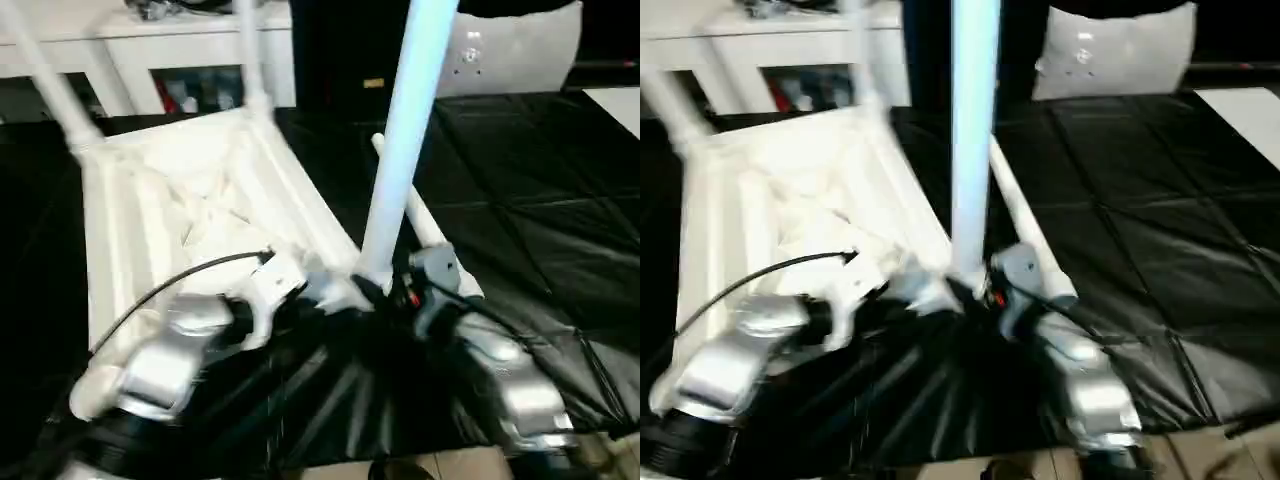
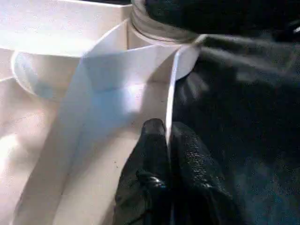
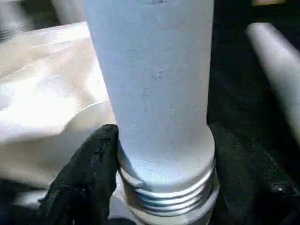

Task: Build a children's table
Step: Rotate leg to tighten

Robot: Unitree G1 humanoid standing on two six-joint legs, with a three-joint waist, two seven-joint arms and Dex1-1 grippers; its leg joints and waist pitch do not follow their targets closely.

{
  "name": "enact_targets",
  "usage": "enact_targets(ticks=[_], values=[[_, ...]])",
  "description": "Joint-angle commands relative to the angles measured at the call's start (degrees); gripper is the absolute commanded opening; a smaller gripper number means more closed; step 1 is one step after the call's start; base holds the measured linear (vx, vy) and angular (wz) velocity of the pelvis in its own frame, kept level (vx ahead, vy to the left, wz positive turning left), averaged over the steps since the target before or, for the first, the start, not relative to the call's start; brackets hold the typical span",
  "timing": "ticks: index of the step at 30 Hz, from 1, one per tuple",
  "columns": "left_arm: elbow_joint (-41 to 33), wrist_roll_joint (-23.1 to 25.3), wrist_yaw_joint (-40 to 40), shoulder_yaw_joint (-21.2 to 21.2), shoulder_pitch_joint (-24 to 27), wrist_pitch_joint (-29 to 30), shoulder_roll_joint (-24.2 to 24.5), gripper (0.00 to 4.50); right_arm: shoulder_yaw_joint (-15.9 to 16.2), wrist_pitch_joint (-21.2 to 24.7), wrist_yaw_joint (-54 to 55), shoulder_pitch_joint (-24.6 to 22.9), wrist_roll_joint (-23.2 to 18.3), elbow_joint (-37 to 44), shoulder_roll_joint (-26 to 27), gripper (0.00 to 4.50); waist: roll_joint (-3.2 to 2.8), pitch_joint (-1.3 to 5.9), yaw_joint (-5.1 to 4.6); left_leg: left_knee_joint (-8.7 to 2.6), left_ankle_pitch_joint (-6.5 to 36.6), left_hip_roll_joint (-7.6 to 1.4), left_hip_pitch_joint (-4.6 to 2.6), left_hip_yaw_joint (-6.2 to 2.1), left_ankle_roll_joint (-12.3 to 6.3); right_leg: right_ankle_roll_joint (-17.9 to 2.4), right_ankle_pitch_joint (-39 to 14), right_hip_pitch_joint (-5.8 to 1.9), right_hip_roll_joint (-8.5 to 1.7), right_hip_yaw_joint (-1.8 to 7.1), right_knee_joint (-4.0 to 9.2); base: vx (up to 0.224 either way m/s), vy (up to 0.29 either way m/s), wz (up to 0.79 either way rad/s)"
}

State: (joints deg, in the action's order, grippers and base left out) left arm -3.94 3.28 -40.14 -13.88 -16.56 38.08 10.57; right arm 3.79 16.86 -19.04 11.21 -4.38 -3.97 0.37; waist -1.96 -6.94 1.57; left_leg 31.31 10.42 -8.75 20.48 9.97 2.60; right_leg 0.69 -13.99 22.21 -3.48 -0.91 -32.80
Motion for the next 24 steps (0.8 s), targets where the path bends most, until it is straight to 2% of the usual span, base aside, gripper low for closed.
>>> enact_targets(ticks=[1, 2, 4, 6, 7, 8, 9, 10, 11, 13, 14, 15, 16, 18, 20, 21, 22, 23, 24], values=[[0.8, -0.88, 5.97, -1.92, -2.19, 0.51, -5.01, 0.0, 10.35, 4.11, -1.8, -1.16, -0.25, -5.01, 4.98, 2.66, 0.76, 0.92, -0.38, -5.55, 29.91, -3.76, -0.2, -3.64, 2.12, -4.08, -34.67, -0.25, -4.84, 1.89, 5.69, -0.004, 0.06, -0.16], [0.64, -0.67, 6.18, -2.1, -2.27, 0.98, -5.21, 0.0, 10.65, 4.02, -0.86, -0.83, 0.75, -5.34, 5.15, 2.66, 0.37, 0.96, -0.26, -5.76, 28.46, -3.85, -0.04, -3.51, 1.91, -4.99, -30.2, -0.19, -4.74, 2.18, 5.4, 0.0, 0.0, 0.0], [0.24, -0.53, 5.14, -2.86, -2.32, 1.77, -4.41, 0.0, 10.08, 4.78, -2.87, -1.02, -1.1, -5.38, 5.14, 2.66, 0.47, 0.89, -0.04, -5.55, 28.99, -3.83, -0.7, -3.19, 1.43, -5.54, -29.34, 0.25, -4.92, 2.67, 5.65, 0.0, 0.0, 0.0], [-0.28, -1.39, 3.97, -2.77, -2.09, 2.46, -3.52, 0.0, 10.61, 3.73, -3.21, -1.44, 0.14, -5.01, 3.6, 3.36, 0.33, 1.01, 0.0, -5.72, 28.26, -3.97, -0.56, -3.14, 1.64, -6.17, -26.14, -0.02, -4.77, 2.64, 5.47, 0.0, 0.0, 0.0], [-0.42, -1.68, 3.51, -2.66, -2.02, 2.71, -3.08, 0.0, 10.64, 2.99, -3.14, -1.54, 0.7, -5.0, 2.96, 3.36, 0.32, 1.18, 0.03, -5.73, 27.76, -4.01, -0.49, -3.09, 1.66, -6.5, -24.51, -0.17, -4.72, 2.66, 5.32, 0.0, 0.0, 0.0], [-1.02, -2.03, 1.84, -2.59, -1.63, 3.01, -1.95, 0.0, 9.06, 1.91, -3.55, -1.67, 0.26, -4.8, 2.46, 3.36, 0.44, 1.36, 0.14, -5.62, 27.07, -4.02, -0.63, -2.85, 1.68, -7.11, -22.17, -0.12, -4.65, 2.75, 5.21, 0.0, 0.0, 0.0], [-1.78, -2.03, -0.08, -2.7, -1.11, 3.21, -0.36, 0.0, 6.91, 0.38, -4.14, -1.55, -0.33, -4.73, 1.8, 3.39, 0.49, 1.35, 0.2, -5.53, 26.23, -3.95, -0.52, -2.64, 1.26, -7.63, -20.81, -0.17, -4.81, 2.9, 5.12, 0.0, 0.0, 0.0], [-2.07, -1.91, -1.46, -2.92, -0.75, 2.77, 1.06, 0.0, 5.75, -0.89, -4.9, -1.31, -0.6, -4.71, 0.88, 3.54, 0.4, 1.67, 0.3, -5.46, 24.89, -4.06, -0.45, -2.6, 0.86, -8.09, -19.53, -0.45, -5.0, 2.93, 5.0, 0.0, 0.0, 0.0], [-2.16, -1.96, -2.45, -3.05, -0.5, 2.4, 2.19, 0.0, 5.1, -2.46, -5.75, -1.08, -0.49, -4.8, -0.14, 3.69, 0.48, 1.77, 0.27, -5.43, 22.81, -4.13, -0.2, -2.5, 0.42, -8.75, -16.64, -0.76, -4.91, 2.9, 4.74, 0.0, 0.0, 0.0], [-1.94, -2.13, -4.06, -3.14, -0.25, 0.93, 3.74, 0.0, 4.29, -5.77, -7.69, -0.91, -0.5, -4.78, -1.93, 3.8, 0.68, 2.06, 0.3, -5.14, 20.98, -4.05, -0.12, -2.24, -0.4, -9.25, -14.75, -1.09, -4.9, 2.8, 4.64, 0.0, 0.0, 0.0], [-1.77, -2.08, -4.91, -3.12, -0.26, 0.43, 4.74, 0.0, 3.78, -6.89, -9.47, -1.0, -1.16, -4.28, -3.13, 3.85, 0.68, 2.24, 0.44, -4.85, 19.28, -4.12, -0.37, -1.92, -1.3, -10.21, -13.48, -0.94, -4.86, 2.92, 4.6, 0.0, 0.0, 0.0], [-1.43, -2.26, -7.05, -3.32, -0.26, -0.88, 6.72, 0.0, 2.91, -7.8, -12.98, -1.38, -3.06, -2.86, -5.1, 3.91, 0.92, 2.48, 0.61, -4.59, 18.31, -4.14, -0.47, -1.67, -2.23, -10.9, -13.19, -1.03, -4.81, 2.86, 4.67, 0.0, 0.0, 0.0], [-1.05, -2.15, -8.38, -3.57, -0.31, -1.93, 8.1, 0.0, 2.64, -8.2, -15.44, -1.66, -4.2, -1.78, -6.47, 4.01, 0.96, 2.64, 0.68, -4.4, 16.9, -4.12, -0.33, -1.64, -3.19, -11.53, -13.03, -1.23, -4.8, 2.83, 4.47, 0.0, 0.0, 0.0], [-0.23, -1.8, -10.1, -4.04, -0.42, -3.65, 10.14, 0.0, 2.48, -8.35, -18.85, -2.05, -5.59, -0.26, -8.48, 4.3, 0.64, 2.89, 0.94, -4.01, 14.05, -4.23, -0.28, -1.35, -4.34, -12.59, -10.96, -1.21, -4.78, 2.75, 4.32, 0.058, -0.056, 0.04], [0.57, -1.84, -12.83, -4.74, -0.54, -6.05, 12.56, 0.0, 2.03, -8.21, -22.46, -2.22, -7.05, 1.15, -10.82, 4.3, 0.79, 3.53, 1.3, -3.19, 8.64, -4.07, 0.05, -1.08, -5.62, -14.03, -3.56, -1.67, -4.53, 2.66, 3.37, 0.058, -0.063, 0.03], [0.92, -2.12, -14.73, -5.14, -0.58, -7.17, 14.25, 0.0, 1.74, -7.82, -25.23, -2.15, -8.17, 1.88, -12.5, 4.45, 0.93, 4.0, 1.54, -2.45, 3.23, -3.7, 0.47, -0.93, -6.88, -15.07, 5.25, -2.08, -4.17, 2.54, 2.19, 0.056, -0.062, 0.02], [1.47, -2.51, -17.97, -5.75, -0.64, -9.63, 16.54, 0.0, 1.54, -6.87, -28.89, -1.75, -9.51, 2.74, -14.95, 4.45, 0.82, 3.96, 1.64, -2.14, 1.03, -3.68, 0.51, -0.78, -8.37, -16.45, 10.58, -1.87, -4.03, 2.36, 1.63, 0.0, 0.0, 0.0], [1.53, -2.57, -18.41, -5.83, -0.65, -9.96, 16.81, 0.0, 1.52, -6.71, -29.34, -1.69, -9.67, 2.85, -15.26, 4.45, 0.86, 3.88, 1.75, -2.05, 0.75, -3.53, 0.73, -0.81, -8.82, -16.65, 11.52, -2.08, -3.97, 2.23, 1.49, 0.0, 0.0, 0.0], [2.38, -2.7, -21.11, -6.5, -0.91, -12.37, 18.65, 0.0, 1.78, -6.16, -32.47, -1.04, -10.49, 3.06, -17.56, 4.45, 0.88, 3.92, 1.76, -2.02, 1.2, -3.73, 0.65, -0.77, -9.12, -17.03, 11.8, -2.12, -4.11, 2.1, 1.36, 0.0, 0.0, 0.0]])
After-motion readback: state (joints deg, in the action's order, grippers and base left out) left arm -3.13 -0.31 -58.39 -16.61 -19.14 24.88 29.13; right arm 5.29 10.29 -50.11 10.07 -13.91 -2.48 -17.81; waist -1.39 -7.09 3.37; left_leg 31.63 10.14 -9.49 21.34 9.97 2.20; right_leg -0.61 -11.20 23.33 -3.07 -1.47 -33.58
